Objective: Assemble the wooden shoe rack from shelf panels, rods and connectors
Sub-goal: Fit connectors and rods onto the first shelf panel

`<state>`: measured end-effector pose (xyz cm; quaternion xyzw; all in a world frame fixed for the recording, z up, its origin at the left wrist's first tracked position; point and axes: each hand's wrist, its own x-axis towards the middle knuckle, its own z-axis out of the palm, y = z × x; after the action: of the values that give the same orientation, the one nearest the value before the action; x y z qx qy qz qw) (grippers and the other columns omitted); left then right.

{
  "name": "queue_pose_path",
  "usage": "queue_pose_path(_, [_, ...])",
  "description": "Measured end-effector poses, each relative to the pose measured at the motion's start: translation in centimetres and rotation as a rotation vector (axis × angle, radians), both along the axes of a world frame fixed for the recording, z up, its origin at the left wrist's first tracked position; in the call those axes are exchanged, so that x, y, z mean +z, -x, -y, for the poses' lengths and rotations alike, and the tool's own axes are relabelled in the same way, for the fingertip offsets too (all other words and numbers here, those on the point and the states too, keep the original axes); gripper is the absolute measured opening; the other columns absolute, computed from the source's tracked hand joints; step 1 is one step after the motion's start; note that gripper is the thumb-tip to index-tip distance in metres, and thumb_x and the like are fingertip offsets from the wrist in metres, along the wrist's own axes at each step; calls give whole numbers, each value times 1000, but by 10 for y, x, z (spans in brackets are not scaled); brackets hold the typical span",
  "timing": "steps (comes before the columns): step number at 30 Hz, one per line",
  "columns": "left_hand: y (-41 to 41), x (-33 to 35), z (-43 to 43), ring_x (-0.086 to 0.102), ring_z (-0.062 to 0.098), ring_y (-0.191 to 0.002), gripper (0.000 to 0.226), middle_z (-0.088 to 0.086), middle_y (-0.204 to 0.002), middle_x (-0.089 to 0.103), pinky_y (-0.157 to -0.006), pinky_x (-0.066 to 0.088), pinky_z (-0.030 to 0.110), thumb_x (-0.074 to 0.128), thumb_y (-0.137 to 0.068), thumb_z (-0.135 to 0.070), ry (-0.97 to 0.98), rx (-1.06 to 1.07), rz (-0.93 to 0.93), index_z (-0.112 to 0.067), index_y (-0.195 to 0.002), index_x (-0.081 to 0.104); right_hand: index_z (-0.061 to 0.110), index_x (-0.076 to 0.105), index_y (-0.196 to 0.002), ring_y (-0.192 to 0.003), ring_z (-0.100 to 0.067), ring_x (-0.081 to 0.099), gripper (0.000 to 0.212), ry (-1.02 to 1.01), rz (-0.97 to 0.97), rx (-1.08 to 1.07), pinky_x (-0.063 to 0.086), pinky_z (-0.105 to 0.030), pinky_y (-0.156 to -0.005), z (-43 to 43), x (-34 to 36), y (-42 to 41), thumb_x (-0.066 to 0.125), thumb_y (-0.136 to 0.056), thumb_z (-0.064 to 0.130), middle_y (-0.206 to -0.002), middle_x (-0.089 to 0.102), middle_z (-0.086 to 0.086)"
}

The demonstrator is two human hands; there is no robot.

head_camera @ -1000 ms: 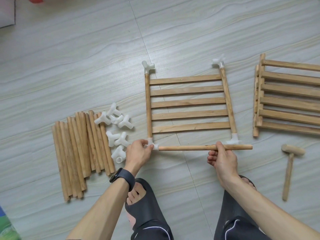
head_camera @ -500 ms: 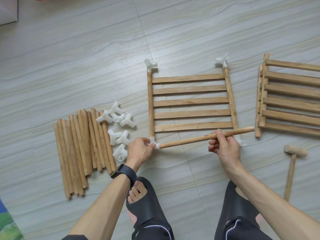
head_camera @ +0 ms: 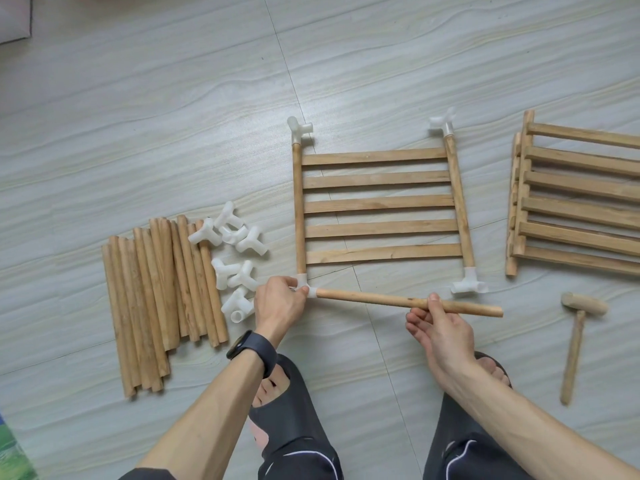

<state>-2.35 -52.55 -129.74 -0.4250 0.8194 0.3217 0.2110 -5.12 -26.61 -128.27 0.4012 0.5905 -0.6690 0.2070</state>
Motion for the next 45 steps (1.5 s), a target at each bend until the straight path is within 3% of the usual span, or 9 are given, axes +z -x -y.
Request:
queue_pose_path(10, [1, 3, -4, 64, 29, -113, 43, 9, -109, 75, -96, 52, 38, 70, -89, -37, 47, -9, -8, -12, -124, 69, -5, 68, -96, -69, -19, 75, 31, 39, 95, 59, 60, -26, -60, 12, 4, 14, 65, -100, 26, -71, 75, -10])
queue_pose_path(17, [11, 12, 4, 63, 33, -90, 33, 8, -92, 66, -73, 50, 36, 65, -90, -28, 108, -193, 60, -11, -118, 66, -5, 63, -113, -74, -24, 77, 28, 272, 349, -19, 62, -31, -59, 9, -17, 1, 60, -103, 21, -91, 77, -20])
queue_pose_path(20, [18, 20, -5, 56, 35, -113, 50, 14, -121, 62, -83, 48, 41, 60, -90, -31, 162, -280, 91, -13, -136, 49, -6, 64, -114, -75, -22, 77, 34, 271, 421, 138, 60, -30, -60, 1, -18, 9, 61, -102, 26, -96, 77, -21])
queue_pose_path(23, [22, 27, -32, 39, 33, -135, 62, 14, -145, 47, -101, 44, 45, 59, -92, -35, 312, -555, -79, -14, -147, 39, -3, 70, -104, -69, -20, 74, 39, 162, 421, 481, 58, -28, -58, -19, -8, 16, 67, -97, 35, -89, 78, -15])
queue_pose_path(27, [30, 15, -91, 39, 25, -134, 53, 3, -144, 48, -104, 38, 38, 54, -95, -39, 124, -982, -244, -23, -144, 43, 10, 63, -78, -48, -11, 61, 40, -366, 77, 555, 52, -32, -51, -72, 0, 32, 64, -94, 46, -54, 62, 0])
queue_pose_path(32, [34, -9, -149, 47, 27, -119, 35, 7, -129, 52, -96, 39, 38, 55, -95, -16, 199, -1407, -226, -17, -129, 47, 19, 58, -111, -93, -16, 68, 46, -464, 65, 605, 59, -37, -77, -111, -9, 50, 67, -89, 59, -103, 66, 3])
queue_pose_path(35, [40, -15, -149, 50, 31, -111, 32, 10, -122, 54, -90, 40, 40, 43, -95, -2, 257, -1453, -259, -14, -124, 48, 23, 59, -116, -100, -11, 65, 49, -406, 89, 751, 57, -41, -92, -108, -24, 54, 74, -85, 57, -108, 65, 7])
queue_pose_path(40, [36, -13, -136, 53, 32, -100, 27, 8, -119, 53, -73, 38, 41, 35, -101, -3, 202, -1391, -231, -15, -125, 41, 24, 66, -102, -90, -11, 68, 28, -496, 54, 773, 59, -34, -80, -94, -36, 64, 77, -77, 29, -97, 72, 7])
queue_pose_path(45, [36, -9, -132, 55, 31, -97, 27, 4, -116, 56, -77, 46, 42, 29, -107, -11, 196, -1372, -254, -16, -131, 40, 19, 70, -90, -82, -15, 64, 14, -507, 24, 844, 46, -27, -67, -92, -36, 68, 66, -85, 32, -82, 70, 7])
